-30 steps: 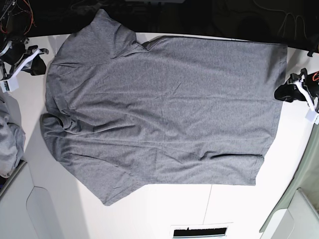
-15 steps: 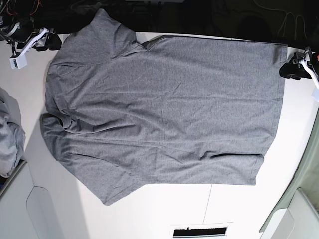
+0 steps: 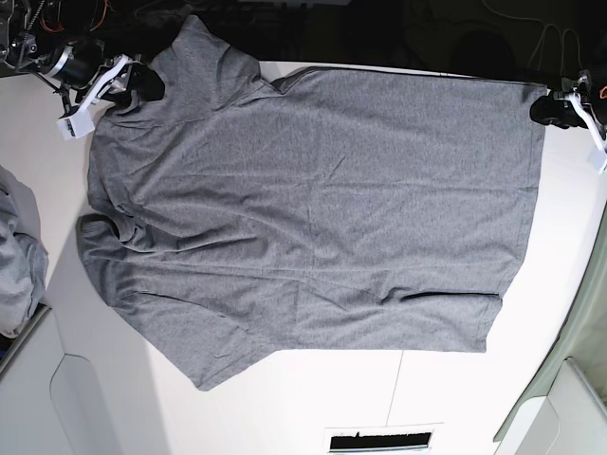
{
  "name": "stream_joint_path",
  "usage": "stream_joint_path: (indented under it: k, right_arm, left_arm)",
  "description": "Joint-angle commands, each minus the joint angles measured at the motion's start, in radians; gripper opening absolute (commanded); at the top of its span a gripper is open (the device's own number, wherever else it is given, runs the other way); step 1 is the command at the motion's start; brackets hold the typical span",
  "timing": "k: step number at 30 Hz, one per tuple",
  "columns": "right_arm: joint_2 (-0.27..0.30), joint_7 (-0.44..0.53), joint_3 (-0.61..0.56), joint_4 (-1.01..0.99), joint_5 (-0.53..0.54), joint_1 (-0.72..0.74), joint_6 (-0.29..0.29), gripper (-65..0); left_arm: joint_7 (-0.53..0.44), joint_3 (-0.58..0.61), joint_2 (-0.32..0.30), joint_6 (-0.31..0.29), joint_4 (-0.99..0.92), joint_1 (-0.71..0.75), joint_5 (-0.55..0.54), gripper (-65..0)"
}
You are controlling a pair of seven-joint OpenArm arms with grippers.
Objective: Layout the t-shirt on the table in an organized manner, then fold the t-shirt properly
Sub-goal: 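Grasp the collar-side edge with both grippers and lift it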
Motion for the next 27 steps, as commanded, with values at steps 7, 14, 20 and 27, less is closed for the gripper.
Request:
stream_joint_path:
  k: [7,14,20,27]
  right_arm:
    - [-0.011,-0.029,0.001,0.038,-0.010,-0.006,0.002,-32.1]
    - [-0.011,-0.030,0.001,0.042,-0.010,-0.006,0.001,-39.9]
    - [-0.011,-0.030,0.001,0.043,-0.009,-0.006,0.001,-65.0]
    - [-0.011,-0.092,0.001,0.150,0.058,-0.014,0.002,-65.0]
  left_arm:
    - [-0.049,-0.011,0.016,-0.009,0.011,-0.005,0.122,-30.2]
    - [-0.047,-0.010,0.025,-0.009,0.012,-0.002,0.123,-30.2]
    - [-0.051,-0.010,0.025,-0.009,0.012,-0.002,0.126,-58.1]
    - [-0.137,-0.010,-0.009,-0.009,0.017,-0.002,0.112,-65.0]
